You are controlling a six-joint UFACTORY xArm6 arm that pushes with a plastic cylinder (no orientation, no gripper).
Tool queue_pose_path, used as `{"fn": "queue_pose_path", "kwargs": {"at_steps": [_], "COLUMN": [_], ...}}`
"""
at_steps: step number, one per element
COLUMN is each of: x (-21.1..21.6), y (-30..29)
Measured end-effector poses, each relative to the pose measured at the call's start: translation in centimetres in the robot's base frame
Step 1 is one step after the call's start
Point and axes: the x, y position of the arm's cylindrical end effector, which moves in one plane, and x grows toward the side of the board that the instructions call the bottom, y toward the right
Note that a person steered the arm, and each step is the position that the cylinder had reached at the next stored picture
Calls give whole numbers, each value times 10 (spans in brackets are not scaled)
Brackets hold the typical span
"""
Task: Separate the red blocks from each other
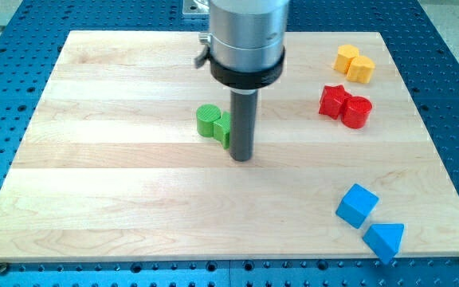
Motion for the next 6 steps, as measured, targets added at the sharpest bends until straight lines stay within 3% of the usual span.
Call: {"fn": "queue_pose_path", "kwargs": {"at_steps": [2, 3, 6], "x": [-21, -61, -82], "y": [217, 200, 32]}}
